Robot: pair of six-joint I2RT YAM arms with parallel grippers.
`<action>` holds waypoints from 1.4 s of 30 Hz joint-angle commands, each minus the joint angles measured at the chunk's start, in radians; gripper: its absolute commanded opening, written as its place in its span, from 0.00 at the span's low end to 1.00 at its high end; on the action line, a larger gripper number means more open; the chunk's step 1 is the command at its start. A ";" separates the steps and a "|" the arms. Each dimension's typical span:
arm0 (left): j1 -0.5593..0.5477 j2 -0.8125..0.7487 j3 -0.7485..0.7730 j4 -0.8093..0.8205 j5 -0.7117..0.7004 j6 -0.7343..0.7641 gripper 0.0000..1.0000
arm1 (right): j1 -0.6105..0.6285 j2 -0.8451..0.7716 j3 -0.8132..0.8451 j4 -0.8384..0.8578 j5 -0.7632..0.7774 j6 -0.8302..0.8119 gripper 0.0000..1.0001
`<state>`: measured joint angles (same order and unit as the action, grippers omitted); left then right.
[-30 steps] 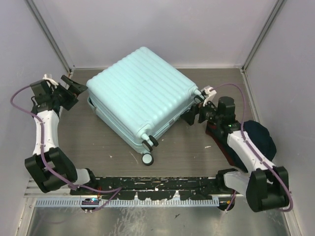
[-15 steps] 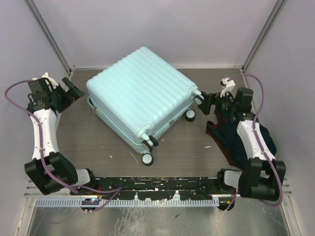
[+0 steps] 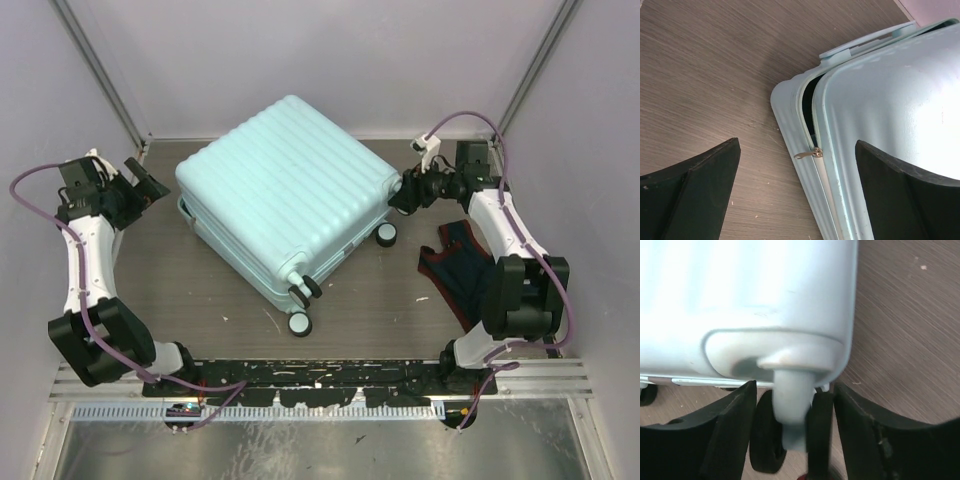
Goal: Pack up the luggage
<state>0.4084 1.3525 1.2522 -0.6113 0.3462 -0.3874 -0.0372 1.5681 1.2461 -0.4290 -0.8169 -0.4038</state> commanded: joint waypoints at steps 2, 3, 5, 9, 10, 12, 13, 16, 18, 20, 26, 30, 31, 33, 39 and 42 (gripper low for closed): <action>0.017 0.004 0.055 0.046 -0.011 -0.030 0.98 | 0.048 0.022 0.090 -0.053 0.022 -0.089 0.53; 0.019 0.007 0.054 0.049 -0.009 -0.037 0.98 | 0.055 0.027 0.103 -0.051 0.026 -0.093 0.46; 0.023 0.009 0.053 0.056 -0.004 -0.047 0.98 | 0.063 0.038 0.134 -0.038 0.019 -0.075 0.34; 0.037 0.008 0.059 0.060 0.001 -0.053 0.98 | 0.081 0.039 0.190 -0.009 -0.056 -0.032 0.10; 0.039 0.009 0.060 0.057 0.001 -0.054 0.98 | 0.091 0.024 0.190 0.002 -0.069 -0.030 0.08; 0.042 0.006 0.059 0.059 0.002 -0.055 0.98 | 0.108 -0.001 0.186 0.027 -0.091 -0.036 0.05; 0.042 0.005 0.058 0.059 0.003 -0.056 0.98 | 0.114 -0.011 0.176 0.049 -0.094 -0.031 0.04; 0.044 0.002 0.048 0.061 0.004 -0.060 0.98 | 0.116 0.004 0.161 0.078 -0.059 -0.026 0.04; 0.045 0.002 0.039 0.063 0.006 -0.062 0.98 | 0.115 0.032 0.155 0.044 -0.043 -0.055 0.05; 0.046 -0.001 0.035 0.062 0.007 -0.062 0.98 | 0.113 0.046 0.135 0.030 -0.028 -0.078 0.17; 0.050 -0.012 0.029 0.054 0.000 -0.062 0.98 | 0.086 0.001 0.095 0.059 -0.006 -0.036 0.75; 0.053 -0.009 0.029 0.057 -0.005 -0.070 0.98 | 0.067 -0.146 0.001 0.161 0.016 0.041 0.92; 0.054 -0.008 0.031 0.057 -0.006 -0.073 0.98 | 0.063 -0.185 -0.033 0.194 0.035 0.066 0.95; 0.059 -0.001 0.043 0.055 -0.005 -0.073 0.98 | 0.045 -0.258 -0.094 0.260 0.076 0.141 1.00; 0.066 0.011 0.076 0.036 -0.005 -0.055 0.98 | 0.022 -0.471 -0.285 0.420 0.278 0.357 1.00; 0.066 0.014 0.081 0.027 -0.001 -0.057 0.98 | 0.013 -0.562 -0.409 0.527 0.139 0.452 1.00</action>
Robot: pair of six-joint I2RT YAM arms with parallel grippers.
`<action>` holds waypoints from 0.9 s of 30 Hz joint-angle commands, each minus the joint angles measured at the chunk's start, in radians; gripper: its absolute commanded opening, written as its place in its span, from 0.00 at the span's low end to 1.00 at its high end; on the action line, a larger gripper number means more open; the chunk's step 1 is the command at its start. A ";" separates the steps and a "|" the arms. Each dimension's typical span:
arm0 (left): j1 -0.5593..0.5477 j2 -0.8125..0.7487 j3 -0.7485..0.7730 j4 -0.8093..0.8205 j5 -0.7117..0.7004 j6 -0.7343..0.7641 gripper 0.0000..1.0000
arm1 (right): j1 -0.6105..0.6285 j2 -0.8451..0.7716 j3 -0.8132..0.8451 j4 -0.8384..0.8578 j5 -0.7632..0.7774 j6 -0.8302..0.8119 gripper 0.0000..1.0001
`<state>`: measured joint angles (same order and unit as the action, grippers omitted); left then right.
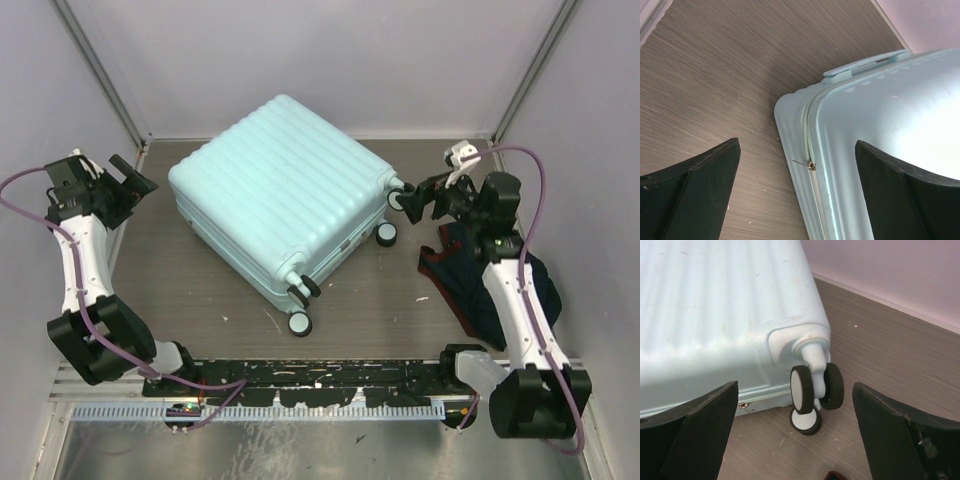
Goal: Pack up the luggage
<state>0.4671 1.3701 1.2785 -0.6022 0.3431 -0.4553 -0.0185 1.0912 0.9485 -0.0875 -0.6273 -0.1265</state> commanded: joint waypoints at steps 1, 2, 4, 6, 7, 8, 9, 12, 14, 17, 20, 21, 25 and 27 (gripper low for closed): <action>0.007 -0.003 0.058 0.015 0.004 0.008 0.98 | 0.002 -0.106 -0.145 0.218 -0.096 0.206 0.98; 0.007 0.000 0.064 0.014 0.006 0.007 0.98 | 0.013 -0.121 -0.180 0.237 -0.110 0.238 0.96; 0.008 -0.001 0.070 0.016 0.012 0.007 0.98 | 0.044 -0.153 -0.258 0.277 -0.096 0.260 0.94; 0.007 -0.003 0.069 0.024 0.025 0.005 0.98 | 0.081 -0.182 -0.347 0.340 -0.044 0.254 0.92; 0.008 -0.003 0.069 0.028 0.035 0.005 0.98 | 0.100 -0.187 -0.393 0.379 -0.024 0.236 0.90; 0.008 -0.004 0.066 0.033 0.049 0.004 0.98 | 0.122 -0.186 -0.432 0.414 -0.004 0.220 0.88; 0.008 -0.004 0.065 0.036 0.064 0.005 0.98 | 0.144 -0.180 -0.467 0.450 0.018 0.204 0.87; 0.008 -0.009 0.068 0.040 0.102 0.027 0.98 | 0.202 -0.145 -0.568 0.598 0.057 0.164 0.79; 0.008 -0.014 0.072 0.041 0.119 0.045 0.98 | 0.235 -0.109 -0.610 0.681 0.071 0.099 0.71; 0.007 -0.017 0.079 0.038 0.174 0.067 0.98 | 0.269 -0.041 -0.620 0.752 0.074 -0.007 0.67; 0.007 -0.023 0.088 0.036 0.222 0.084 0.98 | 0.271 0.042 -0.608 0.817 0.065 -0.043 0.64; 0.006 -0.026 0.089 0.037 0.237 0.093 0.98 | 0.271 0.071 -0.603 0.843 0.066 -0.045 0.63; 0.000 -0.053 0.090 0.045 0.272 0.141 0.98 | 0.283 0.166 -0.572 0.917 0.084 -0.058 0.56; -0.008 -0.063 0.090 0.045 0.275 0.172 0.98 | 0.287 0.205 -0.556 0.932 0.088 -0.068 0.55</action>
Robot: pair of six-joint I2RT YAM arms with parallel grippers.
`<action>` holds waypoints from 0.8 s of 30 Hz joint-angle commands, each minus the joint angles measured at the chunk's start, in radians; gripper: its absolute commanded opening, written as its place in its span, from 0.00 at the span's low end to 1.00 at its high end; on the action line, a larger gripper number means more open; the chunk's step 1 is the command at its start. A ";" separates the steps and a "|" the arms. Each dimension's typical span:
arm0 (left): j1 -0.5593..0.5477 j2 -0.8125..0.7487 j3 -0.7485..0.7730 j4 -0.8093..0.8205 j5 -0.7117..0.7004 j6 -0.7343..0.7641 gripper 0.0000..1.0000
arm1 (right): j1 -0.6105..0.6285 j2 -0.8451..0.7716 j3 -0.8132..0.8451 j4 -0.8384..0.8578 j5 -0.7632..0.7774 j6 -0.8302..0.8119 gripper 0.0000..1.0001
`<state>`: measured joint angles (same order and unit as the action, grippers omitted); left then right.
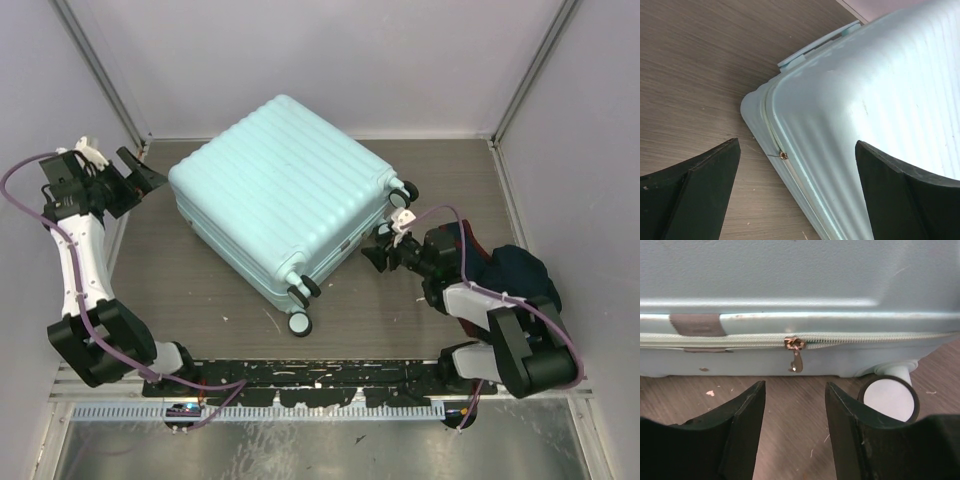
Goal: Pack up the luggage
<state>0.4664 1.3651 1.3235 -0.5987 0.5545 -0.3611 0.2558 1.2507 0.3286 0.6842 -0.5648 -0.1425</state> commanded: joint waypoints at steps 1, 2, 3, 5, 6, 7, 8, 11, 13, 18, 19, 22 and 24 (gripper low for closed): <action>-0.010 -0.062 0.048 0.041 0.076 0.090 0.98 | 0.014 0.059 0.070 0.168 0.025 -0.052 0.55; -0.014 -0.063 0.052 0.038 0.091 0.115 0.98 | 0.016 0.072 0.075 0.176 0.020 -0.052 0.55; -0.020 -0.063 0.059 0.029 0.102 0.138 0.98 | 0.020 0.083 0.083 0.179 0.013 -0.053 0.54; -0.040 -0.059 0.077 0.005 0.125 0.187 0.98 | 0.035 0.102 0.101 0.185 0.006 -0.055 0.50; -0.052 -0.056 0.090 -0.013 0.139 0.215 0.98 | 0.043 0.110 0.109 0.189 0.005 -0.057 0.49; -0.071 -0.052 0.108 -0.033 0.146 0.243 0.98 | 0.053 0.121 0.118 0.192 0.006 -0.059 0.47; -0.091 -0.050 0.125 -0.053 0.151 0.276 0.98 | 0.060 0.130 0.125 0.194 0.009 -0.060 0.45; -0.182 -0.060 0.187 -0.094 0.175 0.380 0.98 | 0.074 0.151 0.143 0.193 0.007 -0.065 0.34; -0.263 -0.058 0.248 -0.167 0.190 0.492 0.98 | 0.078 0.153 0.147 0.192 0.003 -0.071 0.23; -0.467 -0.069 0.334 -0.344 0.309 0.719 0.98 | 0.078 0.143 0.159 0.147 0.047 -0.067 0.01; -0.532 -0.073 0.336 -0.362 0.310 0.743 0.98 | 0.079 0.135 0.159 0.139 0.067 -0.066 0.01; -0.699 -0.078 0.340 -0.445 0.289 0.860 0.98 | 0.078 0.112 0.166 0.100 0.094 -0.061 0.01; -0.822 -0.061 0.349 -0.518 0.254 0.950 0.99 | 0.078 0.106 0.170 0.080 0.091 -0.057 0.01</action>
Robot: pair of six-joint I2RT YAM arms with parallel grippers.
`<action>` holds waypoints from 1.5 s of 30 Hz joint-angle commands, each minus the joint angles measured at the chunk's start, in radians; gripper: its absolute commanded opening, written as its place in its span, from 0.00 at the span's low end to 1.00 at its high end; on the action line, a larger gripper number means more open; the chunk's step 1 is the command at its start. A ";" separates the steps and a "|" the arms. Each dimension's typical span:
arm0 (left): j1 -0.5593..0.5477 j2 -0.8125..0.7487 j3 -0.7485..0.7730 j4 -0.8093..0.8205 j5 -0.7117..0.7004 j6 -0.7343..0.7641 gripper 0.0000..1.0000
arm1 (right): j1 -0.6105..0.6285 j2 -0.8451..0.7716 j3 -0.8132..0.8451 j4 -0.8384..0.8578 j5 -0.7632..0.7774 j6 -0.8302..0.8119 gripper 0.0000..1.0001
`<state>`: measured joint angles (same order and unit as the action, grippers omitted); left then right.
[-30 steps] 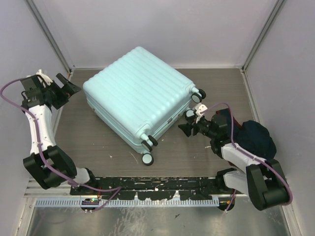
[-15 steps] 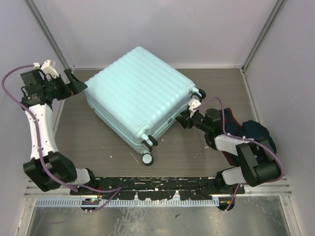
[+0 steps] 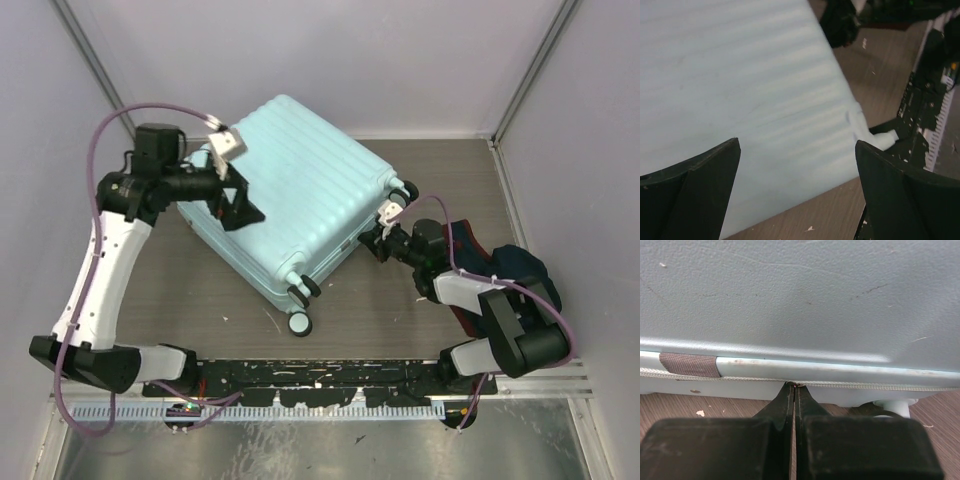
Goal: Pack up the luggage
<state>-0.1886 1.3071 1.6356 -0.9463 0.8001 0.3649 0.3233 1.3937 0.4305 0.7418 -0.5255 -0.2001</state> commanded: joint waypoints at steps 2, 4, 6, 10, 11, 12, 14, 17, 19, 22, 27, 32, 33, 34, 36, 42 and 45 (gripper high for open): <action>-0.278 0.023 0.054 -0.267 -0.016 0.332 0.99 | 0.011 -0.042 0.075 -0.003 0.052 -0.002 0.01; -0.383 0.070 0.103 -0.410 -0.030 0.473 0.98 | 0.011 -0.046 0.080 -0.026 0.059 -0.010 0.01; -0.471 0.117 0.151 -0.512 -0.068 0.563 0.98 | 0.011 -0.048 0.080 -0.033 0.060 -0.019 0.01; -0.593 0.199 0.213 -0.598 -0.117 0.648 0.98 | 0.010 -0.039 0.090 -0.031 0.056 -0.013 0.01; -0.623 0.215 0.223 -0.608 -0.129 0.661 0.98 | 0.010 -0.034 0.093 -0.029 0.056 -0.011 0.01; -0.650 0.234 0.232 -0.620 -0.155 0.673 0.98 | 0.011 -0.030 0.097 -0.029 0.057 -0.010 0.01; -0.703 0.268 0.253 -0.639 -0.179 0.689 0.98 | 0.012 -0.025 0.101 -0.028 0.062 -0.016 0.01; -0.733 0.308 0.277 -0.658 -0.181 0.702 0.98 | 0.011 -0.027 0.103 -0.032 0.068 -0.037 0.01; -0.751 0.338 0.302 -0.708 -0.201 0.736 0.98 | 0.011 -0.031 0.108 -0.045 0.073 -0.044 0.01; -0.761 0.368 0.325 -0.756 -0.235 0.768 0.98 | 0.013 -0.030 0.112 -0.048 0.074 -0.044 0.01; -0.765 0.365 0.293 -0.731 -0.283 0.787 0.98 | 0.011 -0.028 0.112 -0.048 0.073 -0.042 0.01; -0.808 0.371 0.237 -0.666 -0.352 0.790 0.98 | 0.011 -0.026 0.112 -0.050 0.074 -0.044 0.01; -0.818 0.367 0.213 -0.642 -0.376 0.791 0.98 | 0.011 -0.025 0.111 -0.050 0.072 -0.045 0.01; -0.826 0.361 0.188 -0.616 -0.397 0.796 0.98 | 0.011 -0.027 0.110 -0.051 0.069 -0.049 0.01; -0.838 0.353 0.149 -0.588 -0.423 0.815 0.98 | 0.012 -0.028 0.105 -0.051 0.066 -0.060 0.01; -0.845 0.351 0.108 -0.611 -0.463 0.840 0.92 | 0.005 -0.045 0.076 -0.046 0.117 -0.146 0.01; -0.846 0.328 0.068 -0.638 -0.484 0.864 0.77 | -0.035 -0.055 0.057 -0.020 0.131 -0.161 0.01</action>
<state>-1.0340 1.6840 1.7382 -1.5551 0.3546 1.1824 0.3267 1.3712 0.4801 0.6025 -0.4976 -0.2882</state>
